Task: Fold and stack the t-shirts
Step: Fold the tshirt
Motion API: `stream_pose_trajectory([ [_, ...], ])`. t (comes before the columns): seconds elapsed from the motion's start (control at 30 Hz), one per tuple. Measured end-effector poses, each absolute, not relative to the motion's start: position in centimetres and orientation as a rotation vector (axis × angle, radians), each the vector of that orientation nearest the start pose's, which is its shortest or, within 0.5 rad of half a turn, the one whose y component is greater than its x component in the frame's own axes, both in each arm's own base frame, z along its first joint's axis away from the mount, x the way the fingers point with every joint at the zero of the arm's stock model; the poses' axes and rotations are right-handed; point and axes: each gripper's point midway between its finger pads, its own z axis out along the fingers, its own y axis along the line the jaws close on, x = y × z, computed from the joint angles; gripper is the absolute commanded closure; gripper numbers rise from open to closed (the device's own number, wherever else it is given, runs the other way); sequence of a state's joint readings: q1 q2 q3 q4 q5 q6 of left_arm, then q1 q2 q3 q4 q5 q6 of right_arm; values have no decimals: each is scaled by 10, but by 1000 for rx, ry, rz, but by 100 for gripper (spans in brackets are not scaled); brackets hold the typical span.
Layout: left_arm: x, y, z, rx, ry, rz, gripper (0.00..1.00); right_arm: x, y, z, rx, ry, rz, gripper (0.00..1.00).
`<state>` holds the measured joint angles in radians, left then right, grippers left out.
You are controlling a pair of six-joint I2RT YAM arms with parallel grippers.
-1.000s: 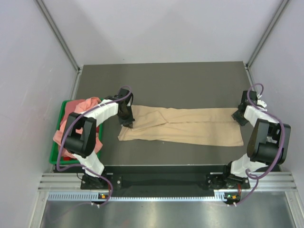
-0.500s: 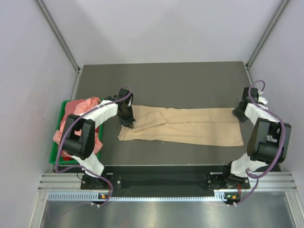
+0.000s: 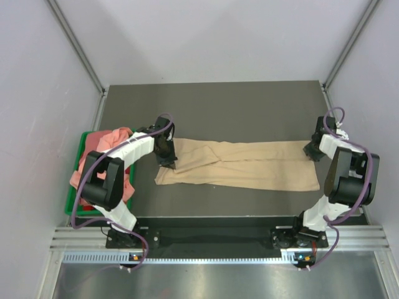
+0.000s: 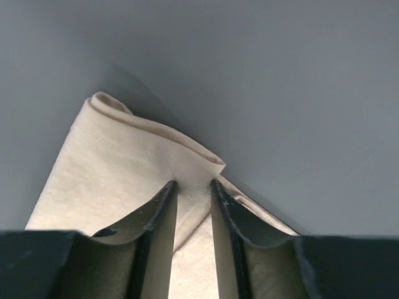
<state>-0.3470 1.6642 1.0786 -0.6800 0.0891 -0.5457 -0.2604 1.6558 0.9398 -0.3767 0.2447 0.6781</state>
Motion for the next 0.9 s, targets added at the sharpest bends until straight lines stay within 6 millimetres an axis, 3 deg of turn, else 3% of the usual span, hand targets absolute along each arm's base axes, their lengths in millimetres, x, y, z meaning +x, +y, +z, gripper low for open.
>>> stream_pose_trajectory([
  [0.43, 288, -144, 43, -269, 2884, -302, 100, 346, -111, 26, 1247, 2259, -178, 100],
  [0.53, 288, -143, 43, -269, 2884, -302, 100, 346, -111, 26, 1244, 2259, -178, 100],
  [0.6, 288, -143, 43, -269, 2884, -301, 100, 346, -111, 27, 1236, 2261, -177, 90],
  [0.67, 288, -144, 43, -269, 2884, -302, 100, 347, -111, 29, 1226, 2270, -175, 87],
  [0.9, 288, -144, 43, -269, 2885, -303, 100, 352, -110, 34, 1191, 2279, -155, 98],
])
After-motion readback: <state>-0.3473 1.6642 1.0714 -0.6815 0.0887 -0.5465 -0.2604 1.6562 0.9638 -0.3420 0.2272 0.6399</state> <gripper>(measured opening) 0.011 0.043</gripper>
